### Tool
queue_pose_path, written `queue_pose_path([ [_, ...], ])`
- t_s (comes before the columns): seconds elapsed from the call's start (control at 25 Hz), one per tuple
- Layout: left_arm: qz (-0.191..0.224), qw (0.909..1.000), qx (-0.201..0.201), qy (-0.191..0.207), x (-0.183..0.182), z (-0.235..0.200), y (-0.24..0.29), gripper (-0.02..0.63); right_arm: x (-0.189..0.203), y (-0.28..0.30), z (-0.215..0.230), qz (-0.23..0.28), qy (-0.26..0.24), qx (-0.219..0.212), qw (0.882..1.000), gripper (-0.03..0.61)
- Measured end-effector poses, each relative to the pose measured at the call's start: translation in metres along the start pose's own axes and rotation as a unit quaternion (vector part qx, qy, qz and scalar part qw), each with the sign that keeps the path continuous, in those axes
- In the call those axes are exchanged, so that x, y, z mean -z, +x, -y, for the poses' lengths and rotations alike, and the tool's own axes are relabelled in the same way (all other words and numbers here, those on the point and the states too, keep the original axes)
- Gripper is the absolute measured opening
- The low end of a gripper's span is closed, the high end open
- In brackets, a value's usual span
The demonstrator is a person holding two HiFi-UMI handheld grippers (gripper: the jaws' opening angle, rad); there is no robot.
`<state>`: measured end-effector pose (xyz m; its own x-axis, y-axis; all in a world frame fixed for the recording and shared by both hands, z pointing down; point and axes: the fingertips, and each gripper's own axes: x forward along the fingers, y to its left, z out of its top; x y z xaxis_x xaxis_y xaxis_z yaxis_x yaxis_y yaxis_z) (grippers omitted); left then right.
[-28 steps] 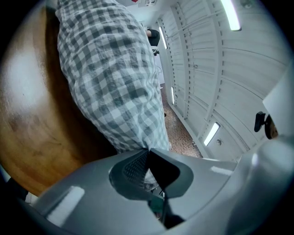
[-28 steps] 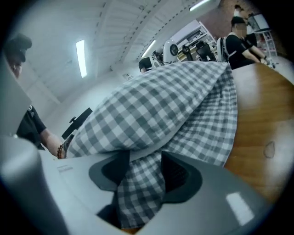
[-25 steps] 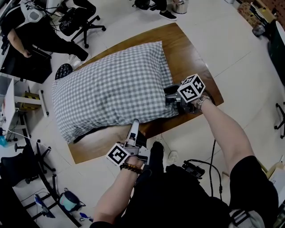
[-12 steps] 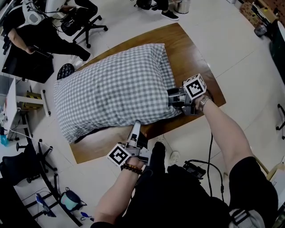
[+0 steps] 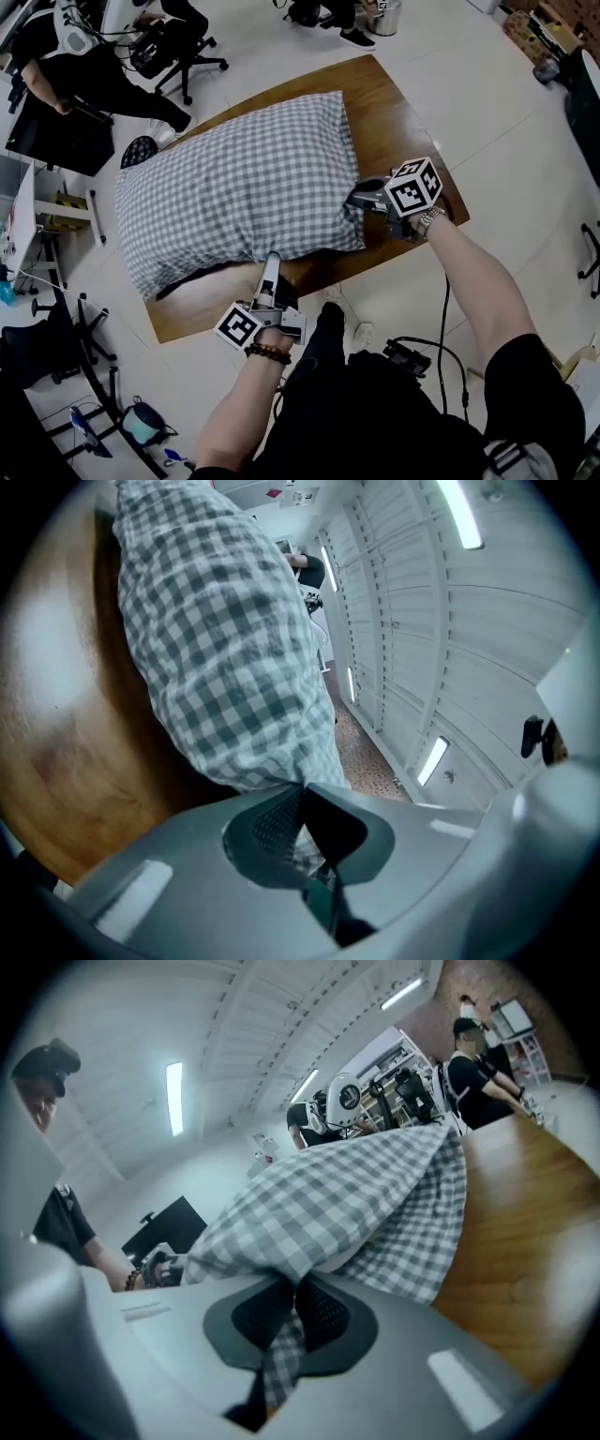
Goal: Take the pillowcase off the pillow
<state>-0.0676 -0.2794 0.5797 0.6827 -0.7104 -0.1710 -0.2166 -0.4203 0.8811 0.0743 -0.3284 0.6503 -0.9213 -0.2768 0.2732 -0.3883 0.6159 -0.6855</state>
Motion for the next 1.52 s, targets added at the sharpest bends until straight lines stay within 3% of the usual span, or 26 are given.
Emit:
queue_pose_path([
  [0.04, 0.004, 0.9999, -0.011, 0.002, -0.001, -0.001, -0.004, 0.002, 0.002, -0.005, 0.002, -0.003, -0.015, 0.015, 1.000, 0.008],
  [0.08, 0.006, 0.9987, -0.051, 0.000, 0.000, -0.009, -0.013, 0.002, 0.002, -0.010, 0.005, -0.007, -0.030, 0.030, 0.999, 0.008],
  [0.12, 0.006, 0.9922, -0.124, -0.008, 0.002, -0.025, -0.031, 0.002, 0.002, -0.014, 0.006, -0.012, -0.046, 0.043, 0.998, 0.008],
  [0.2, 0.007, 0.9590, -0.282, -0.031, 0.006, -0.059, -0.074, 0.002, 0.004, -0.018, 0.003, -0.020, -0.076, 0.067, 0.995, 0.008],
  [0.24, 0.010, 0.9471, -0.319, -0.035, 0.005, -0.066, -0.089, 0.002, 0.007, -0.019, -0.002, -0.022, -0.088, 0.077, 0.993, 0.008],
  [0.28, 0.013, 0.9437, -0.329, -0.033, 0.003, -0.066, -0.098, 0.002, 0.009, -0.020, -0.007, -0.022, -0.098, 0.086, 0.991, 0.008],
  [0.48, 0.032, 0.9495, -0.312, -0.011, -0.003, -0.051, -0.110, 0.002, 0.014, -0.027, -0.020, -0.019, -0.118, 0.107, 0.987, 0.008],
  [0.92, 0.031, 0.9613, -0.274, 0.001, -0.002, -0.027, -0.107, 0.002, 0.034, -0.015, -0.047, -0.013, -0.084, 0.075, 0.994, 0.022],
  [1.2, 0.024, 0.9657, -0.259, 0.001, -0.002, -0.026, -0.099, 0.002, 0.068, -0.008, -0.046, -0.075, -0.133, 0.066, 0.986, 0.178],
  [1.4, 0.018, 0.9653, -0.260, 0.010, -0.004, -0.023, -0.100, 0.002, 0.102, -0.014, -0.027, -0.116, -0.140, 0.084, 0.980, 0.216],
  [1.52, 0.014, 0.9637, -0.266, 0.013, -0.003, -0.023, -0.101, 0.002, 0.108, -0.011, -0.020, -0.110, -0.129, 0.083, 0.982, 0.244],
])
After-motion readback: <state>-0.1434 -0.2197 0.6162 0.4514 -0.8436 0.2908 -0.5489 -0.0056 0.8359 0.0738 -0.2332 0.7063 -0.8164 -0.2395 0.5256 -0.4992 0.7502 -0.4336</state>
